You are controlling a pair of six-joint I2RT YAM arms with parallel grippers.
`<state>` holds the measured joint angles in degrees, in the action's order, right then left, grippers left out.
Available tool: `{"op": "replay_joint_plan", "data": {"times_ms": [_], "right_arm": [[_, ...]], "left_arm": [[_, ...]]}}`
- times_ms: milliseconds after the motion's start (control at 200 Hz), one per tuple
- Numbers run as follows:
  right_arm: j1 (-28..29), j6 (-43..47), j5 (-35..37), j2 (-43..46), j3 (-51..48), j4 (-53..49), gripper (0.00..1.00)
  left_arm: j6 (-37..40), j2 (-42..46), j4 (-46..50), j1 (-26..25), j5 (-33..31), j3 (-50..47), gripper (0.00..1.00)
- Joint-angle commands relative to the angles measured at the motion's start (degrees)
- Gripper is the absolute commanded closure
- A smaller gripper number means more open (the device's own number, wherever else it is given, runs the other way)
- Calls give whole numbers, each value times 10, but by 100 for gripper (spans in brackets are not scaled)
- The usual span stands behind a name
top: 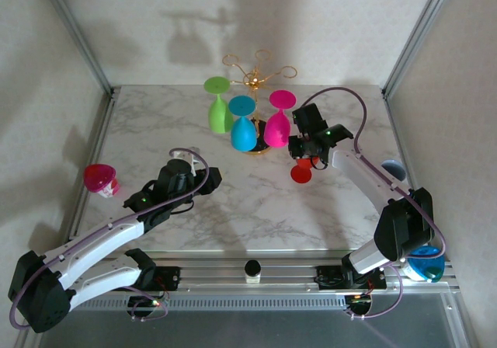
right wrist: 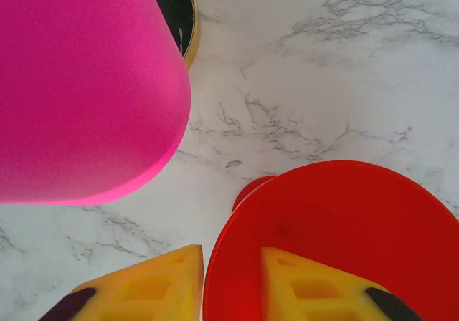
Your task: Take the wine glass off the wine glass rack
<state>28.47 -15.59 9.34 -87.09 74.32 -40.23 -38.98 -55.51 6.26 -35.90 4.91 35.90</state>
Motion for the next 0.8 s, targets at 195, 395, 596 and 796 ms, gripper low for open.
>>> {"op": "replay_joint_plan", "data": {"times_ms": [195, 395, 596, 796], "right_arm": [[-5, 1, -4, 51, 33, -31, 66], [-5, -13, -35, 106, 27, -40, 64], [-5, -55, -87, 178, -17, -24, 70], [-5, -101, -144, 230, -50, 17, 68]], "left_arm": [[2, 16, -3, 5, 5, 3, 56], [8, 18, -2, 5, 6, 12, 56], [20, 16, 2, 5, 2, 27, 55], [31, 15, -5, 5, -1, 47, 55]]}}
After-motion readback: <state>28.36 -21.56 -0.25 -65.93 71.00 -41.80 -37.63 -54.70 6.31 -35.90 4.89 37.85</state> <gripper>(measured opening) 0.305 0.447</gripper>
